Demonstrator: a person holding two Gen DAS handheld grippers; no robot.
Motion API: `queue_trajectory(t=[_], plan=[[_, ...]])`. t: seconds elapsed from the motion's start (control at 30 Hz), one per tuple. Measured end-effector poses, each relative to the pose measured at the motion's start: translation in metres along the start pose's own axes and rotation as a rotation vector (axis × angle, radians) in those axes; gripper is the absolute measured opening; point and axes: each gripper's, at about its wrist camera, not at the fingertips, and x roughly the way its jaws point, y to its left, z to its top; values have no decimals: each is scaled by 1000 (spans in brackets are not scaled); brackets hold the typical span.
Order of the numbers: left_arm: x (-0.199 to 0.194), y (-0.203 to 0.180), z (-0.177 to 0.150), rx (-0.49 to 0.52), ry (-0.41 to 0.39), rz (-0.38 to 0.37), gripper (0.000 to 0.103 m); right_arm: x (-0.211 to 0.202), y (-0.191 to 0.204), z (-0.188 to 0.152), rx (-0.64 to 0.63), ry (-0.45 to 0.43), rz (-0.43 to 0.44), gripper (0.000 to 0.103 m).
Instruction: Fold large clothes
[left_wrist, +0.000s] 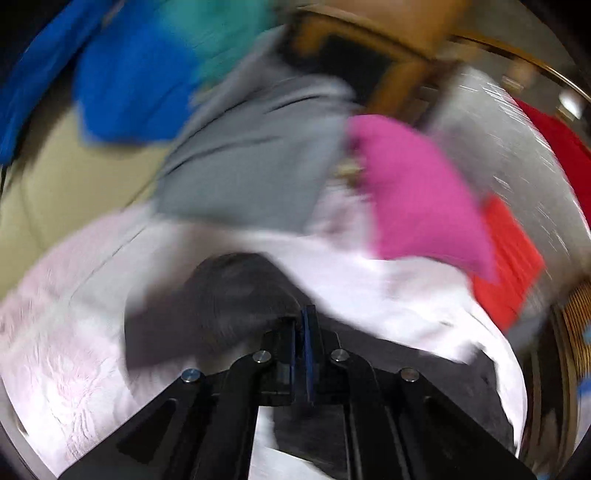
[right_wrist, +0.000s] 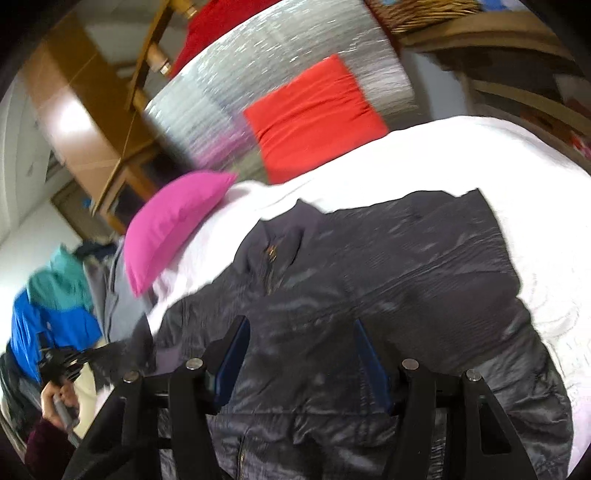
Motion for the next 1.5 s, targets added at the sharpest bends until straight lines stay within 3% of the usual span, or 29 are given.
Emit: queue_trajectory(t=[0.1,0.27,0.47,0.63,0.7,0.8,0.83,0.93,1.07,1.2,1.33,1.4,1.43,1.47,1.5], plan=[[-30,-84,-7,176,-27,-83,4,-12,-16,9,80,-35,5,62],[-70,-201,-54,418,-11,-200,4,-31,-42,22,215,-65,42,62],[-73,-316,-136,611,125,-359,4,-45,-65,35,280,-88,56,65],[-55,-360,-199,712,327,-413,4,-53,-82,42,328,-100,72,69],[-56,-361,-208,730,336,-434,12,-53,-87,43,337,-89,81,69],[-58,-343,-194,683,298,-478,57,-50,-87,43,336,-65,117,69],[-59,-333,-187,658,268,-474,61,-47,-83,42,324,-48,139,69],[-57,-301,-175,618,188,-399,62,-34,-65,39,276,15,184,69],[-23,-244,-167,579,107,-123,62,-21,-24,27,118,66,184,69],[24,-187,-171,505,122,112,62,7,32,1,-120,171,108,72],[52,-162,-184,490,119,150,62,45,49,-19,-164,213,-33,74],[68,-161,-194,517,153,163,62,62,48,-27,-145,233,-29,74],[74,-161,-195,518,180,155,62,68,48,-30,-142,247,-24,71],[78,-161,-196,518,199,142,62,74,49,-36,-150,259,-23,57],[80,-163,-196,521,202,134,62,75,54,-40,-178,238,-40,50]])
